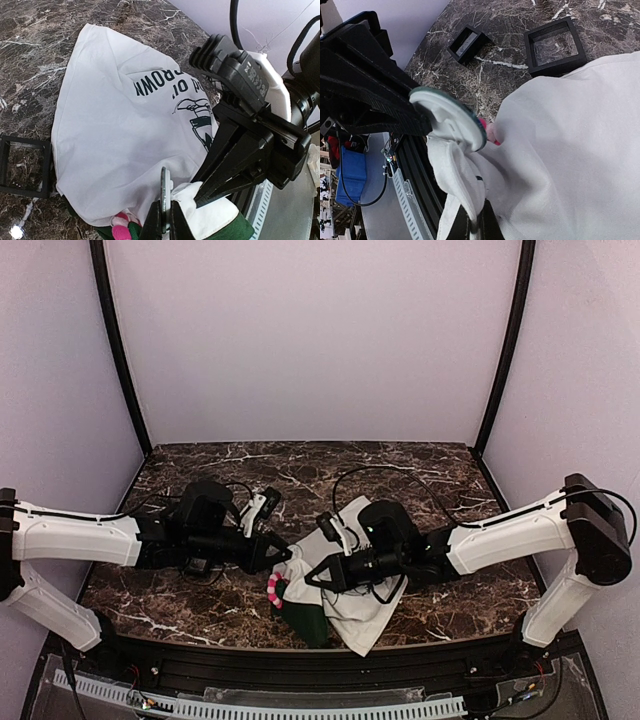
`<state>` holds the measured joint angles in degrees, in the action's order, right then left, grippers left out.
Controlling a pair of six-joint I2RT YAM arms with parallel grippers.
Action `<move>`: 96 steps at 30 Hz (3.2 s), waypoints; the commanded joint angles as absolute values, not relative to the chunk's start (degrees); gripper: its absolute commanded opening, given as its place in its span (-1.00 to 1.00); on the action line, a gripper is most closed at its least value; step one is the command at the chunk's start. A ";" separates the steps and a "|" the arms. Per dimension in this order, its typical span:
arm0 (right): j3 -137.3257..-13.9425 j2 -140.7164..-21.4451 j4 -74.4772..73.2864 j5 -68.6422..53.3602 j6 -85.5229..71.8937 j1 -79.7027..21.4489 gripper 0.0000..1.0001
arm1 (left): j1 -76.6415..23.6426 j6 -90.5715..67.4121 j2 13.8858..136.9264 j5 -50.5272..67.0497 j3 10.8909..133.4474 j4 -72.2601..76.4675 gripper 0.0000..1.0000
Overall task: Remove the brooch from the garment
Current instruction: Remove the brooch from the crumpled clothing, then close the brooch securely.
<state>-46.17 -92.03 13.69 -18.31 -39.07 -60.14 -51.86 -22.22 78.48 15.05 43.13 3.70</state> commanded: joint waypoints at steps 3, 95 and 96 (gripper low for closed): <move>-46.01 -89.44 15.83 -15.96 -39.19 -60.56 -1.00 | -51.41 -18.74 77.16 14.15 45.19 -1.10 -0.98; -59.62 -93.47 35.44 -30.65 -29.79 -55.11 -0.42 | -33.28 -8.09 76.11 60.49 59.81 -8.67 -0.98; -59.67 -93.58 35.47 -30.74 -29.81 -55.11 -0.44 | -33.37 -8.05 76.11 60.47 59.84 -8.74 -0.98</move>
